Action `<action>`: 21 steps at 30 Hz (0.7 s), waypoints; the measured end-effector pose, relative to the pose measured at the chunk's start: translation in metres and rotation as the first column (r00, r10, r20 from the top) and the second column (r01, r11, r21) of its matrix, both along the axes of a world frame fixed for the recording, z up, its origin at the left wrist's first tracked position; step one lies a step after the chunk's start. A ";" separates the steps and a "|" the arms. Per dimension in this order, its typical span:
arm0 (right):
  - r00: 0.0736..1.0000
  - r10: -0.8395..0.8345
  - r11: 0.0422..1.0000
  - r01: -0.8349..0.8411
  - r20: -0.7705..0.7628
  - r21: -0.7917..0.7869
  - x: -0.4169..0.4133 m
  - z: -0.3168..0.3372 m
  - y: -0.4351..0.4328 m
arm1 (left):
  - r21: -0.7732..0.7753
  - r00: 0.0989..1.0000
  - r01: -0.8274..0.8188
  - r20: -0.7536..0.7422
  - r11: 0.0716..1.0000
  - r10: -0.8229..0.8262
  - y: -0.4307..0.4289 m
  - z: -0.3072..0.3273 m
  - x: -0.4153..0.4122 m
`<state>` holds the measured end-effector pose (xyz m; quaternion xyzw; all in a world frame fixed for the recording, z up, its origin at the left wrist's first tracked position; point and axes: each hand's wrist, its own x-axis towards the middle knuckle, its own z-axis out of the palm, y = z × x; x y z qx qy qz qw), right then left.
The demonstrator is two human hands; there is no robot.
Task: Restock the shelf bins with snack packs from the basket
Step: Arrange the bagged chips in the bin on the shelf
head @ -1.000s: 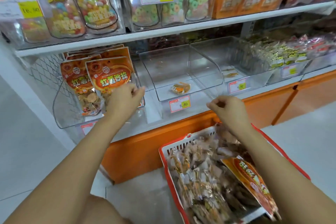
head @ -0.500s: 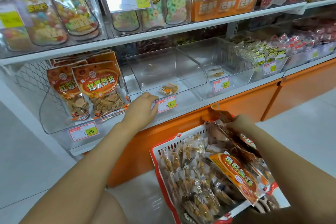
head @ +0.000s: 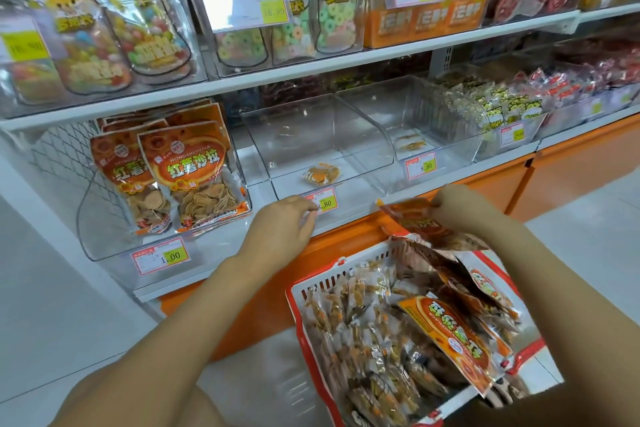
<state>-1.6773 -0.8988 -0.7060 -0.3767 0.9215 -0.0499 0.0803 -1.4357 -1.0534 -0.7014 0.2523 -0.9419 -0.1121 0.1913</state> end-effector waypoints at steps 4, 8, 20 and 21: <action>0.996 0.034 0.982 -0.019 0.080 -0.186 0.022 0.051 0.011 | 0.087 0.997 0.079 -0.013 0.993 -0.078 0.017 -0.001 0.007; 0.996 0.074 0.955 -0.087 -0.057 -0.282 0.055 0.079 0.005 | 0.260 0.994 0.112 -0.008 0.959 -0.113 0.033 -0.001 0.009; 0.630 0.549 0.601 0.158 0.549 -0.783 0.126 0.110 -0.070 | 0.772 0.938 0.248 -0.343 0.585 0.055 0.008 0.028 0.041; 0.588 0.567 0.597 0.188 0.576 -0.780 0.127 0.112 -0.079 | 0.804 0.934 0.239 -0.343 0.545 0.097 -0.006 0.031 0.051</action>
